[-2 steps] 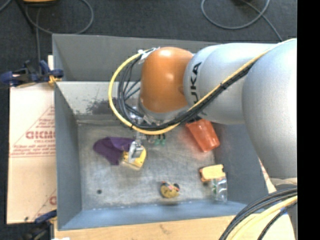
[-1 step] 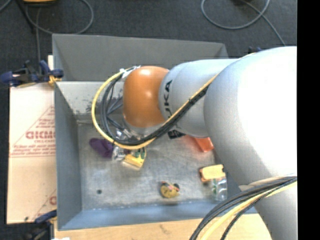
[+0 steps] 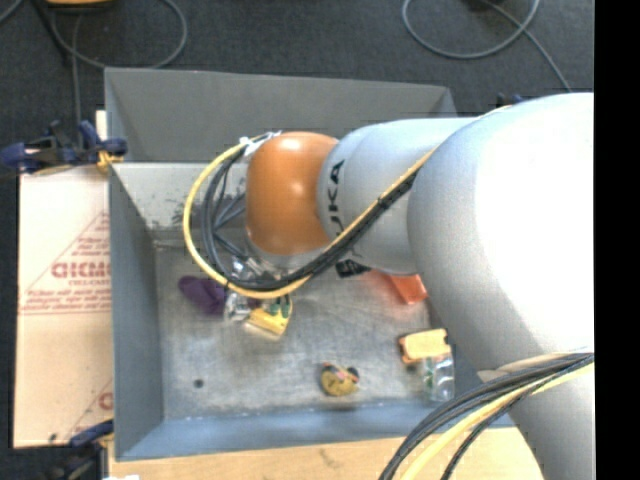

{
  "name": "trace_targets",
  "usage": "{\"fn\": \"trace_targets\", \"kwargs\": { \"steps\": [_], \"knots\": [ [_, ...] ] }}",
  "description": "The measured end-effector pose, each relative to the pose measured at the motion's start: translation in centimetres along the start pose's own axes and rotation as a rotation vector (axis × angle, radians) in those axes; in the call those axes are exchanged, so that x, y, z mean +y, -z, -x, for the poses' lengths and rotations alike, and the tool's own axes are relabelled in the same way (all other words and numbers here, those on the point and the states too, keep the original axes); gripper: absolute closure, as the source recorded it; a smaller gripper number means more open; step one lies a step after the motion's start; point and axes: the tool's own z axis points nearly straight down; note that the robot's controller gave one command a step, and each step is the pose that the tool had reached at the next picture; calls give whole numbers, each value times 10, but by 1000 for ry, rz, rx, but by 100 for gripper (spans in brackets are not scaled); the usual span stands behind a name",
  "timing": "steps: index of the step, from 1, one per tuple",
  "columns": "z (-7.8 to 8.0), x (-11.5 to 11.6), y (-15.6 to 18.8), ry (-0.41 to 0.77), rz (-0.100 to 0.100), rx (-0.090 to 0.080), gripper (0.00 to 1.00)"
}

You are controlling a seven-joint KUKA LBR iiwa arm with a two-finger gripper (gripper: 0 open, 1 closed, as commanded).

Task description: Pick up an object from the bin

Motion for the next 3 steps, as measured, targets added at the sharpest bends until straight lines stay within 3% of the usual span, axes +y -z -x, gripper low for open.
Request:
{"fn": "trace_targets", "kwargs": {
  "steps": [1, 2, 3],
  "knots": [
    [-1, 0, 2, 0, 0, 1, 100],
    [-3, -3, 53, 22, -4, -5, 100],
    [16, 11, 237, 51, -5, -11, 100]
  ]
}}
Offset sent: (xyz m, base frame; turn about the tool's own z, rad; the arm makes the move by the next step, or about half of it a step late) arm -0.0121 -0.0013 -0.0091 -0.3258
